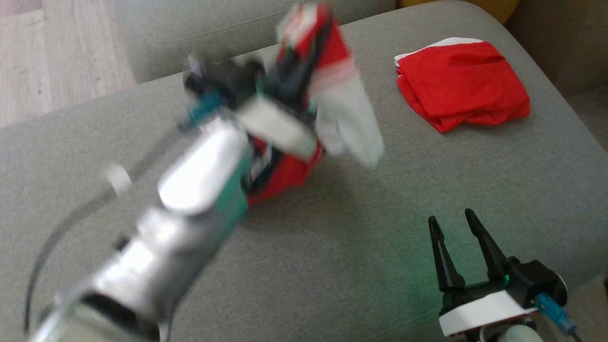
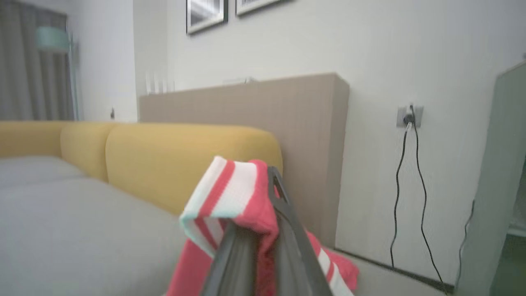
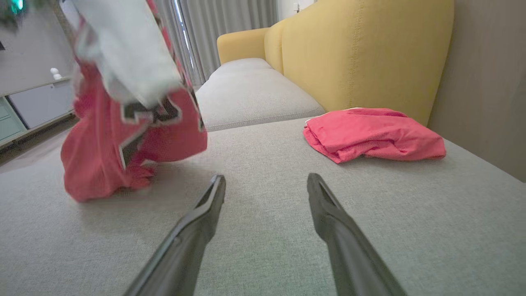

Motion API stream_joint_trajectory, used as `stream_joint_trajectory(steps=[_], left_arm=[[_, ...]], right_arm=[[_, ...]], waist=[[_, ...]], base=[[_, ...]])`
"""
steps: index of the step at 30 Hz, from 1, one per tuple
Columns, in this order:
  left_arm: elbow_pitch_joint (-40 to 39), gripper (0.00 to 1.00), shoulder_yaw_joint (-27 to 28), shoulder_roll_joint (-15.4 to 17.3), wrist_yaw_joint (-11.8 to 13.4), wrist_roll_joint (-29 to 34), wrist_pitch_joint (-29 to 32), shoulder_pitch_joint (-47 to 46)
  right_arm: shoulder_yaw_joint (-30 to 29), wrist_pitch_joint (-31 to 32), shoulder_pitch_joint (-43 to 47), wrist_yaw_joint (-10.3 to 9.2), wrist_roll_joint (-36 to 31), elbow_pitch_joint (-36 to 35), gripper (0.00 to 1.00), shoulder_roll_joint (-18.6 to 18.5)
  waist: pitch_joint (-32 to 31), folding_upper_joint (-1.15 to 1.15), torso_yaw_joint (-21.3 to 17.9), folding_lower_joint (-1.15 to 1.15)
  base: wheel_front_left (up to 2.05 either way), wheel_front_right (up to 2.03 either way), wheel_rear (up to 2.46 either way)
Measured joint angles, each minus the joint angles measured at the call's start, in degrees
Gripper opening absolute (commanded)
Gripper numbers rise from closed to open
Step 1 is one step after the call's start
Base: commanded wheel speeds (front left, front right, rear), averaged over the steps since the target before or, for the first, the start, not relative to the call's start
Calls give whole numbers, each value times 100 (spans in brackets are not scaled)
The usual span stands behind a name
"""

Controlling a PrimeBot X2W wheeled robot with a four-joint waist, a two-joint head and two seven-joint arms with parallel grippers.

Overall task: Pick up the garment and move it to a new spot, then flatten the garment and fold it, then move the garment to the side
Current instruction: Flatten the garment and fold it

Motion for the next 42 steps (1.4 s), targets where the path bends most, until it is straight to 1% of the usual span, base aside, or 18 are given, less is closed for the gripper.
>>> stream_joint_trajectory(steps=[4,6,8,10,12,14,18,20,22,24,28,29,30,31,33,36,40,42], left_arm=[[0,0,368,0,-3,-185,0,-1216],[-20,0,622,-2,-3,-361,-10,-1644],[-46,0,856,19,-3,-550,-40,-1826],[-33,0,991,67,8,-627,-48,-1761],[37,0,1093,167,74,-739,-46,-1471],[166,0,1141,338,207,-867,-20,-904],[463,0,1276,615,425,-1269,63,784],[579,0,1312,667,514,-1429,62,1605],[623,0,1404,665,590,-1530,52,2214],[616,0,1533,660,628,-1580,44,2542],[430,0,1811,624,670,-1551,-4,2706],[328,22,1907,603,669,-1489,-4,2714],[227,60,2025,572,669,-1408,-4,2720],[134,100,2113,555,681,-1299,-5,2742],[-114,100,2324,537,751,-898,-7,2863],[-342,100,2540,504,935,-304,-7,3134],[-589,100,2605,476,1133,365,-19,3599],[-738,100,2695,421,1200,554,-21,3815]], right_arm=[[-18,0,-2,0,35,7,100,1],[-41,0,-1,0,35,10,100,2],[-65,0,2,0,36,9,100,3],[-83,0,9,0,44,2,100,8],[-103,0,24,0,67,-4,100,14],[-131,0,31,0,67,-14,100,25],[-216,0,64,0,67,-67,100,35],[-234,0,103,0,58,-82,100,40],[-234,0,117,0,31,-82,100,54],[-236,0,114,0,16,-90,100,59],[-233,0,111,0,15,-94,100,64],[-233,0,111,0,15,-94,100,64],[-233,0,111,0,15,-94,100,63],[-231,0,110,0,15,-93,100,63],[-233,0,111,0,15,-92,100,60],[-235,0,113,0,15,-89,100,59],[-233,0,121,0,15,-65,100,58],[-236,0,130,0,15,-56,100,58]], waist=[[-79,0,-25,0],[-111,0,5,0],[-140,0,75,0],[-155,0,180,-1],[-160,0,307,0],[-153,0,443,0],[-100,0,707,0],[-55,0,836,0],[0,0,948,0],[63,0,1043,0],[173,0,1181,0],[194,0,1205,0],[213,0,1225,0],[225,0,1240,0],[241,0,1264,0],[220,0,1300,0],[145,0,1341,0],[111,0,1372,0]], base=[[0,0,0],[0,0,0],[0,0,0],[0,0,0],[0,0,0],[0,0,0],[0,0,0],[0,0,0],[0,0,0],[0,0,0],[0,0,0],[0,0,0],[0,0,0],[0,0,0],[0,0,0],[0,0,0],[0,0,0],[0,0,0]])
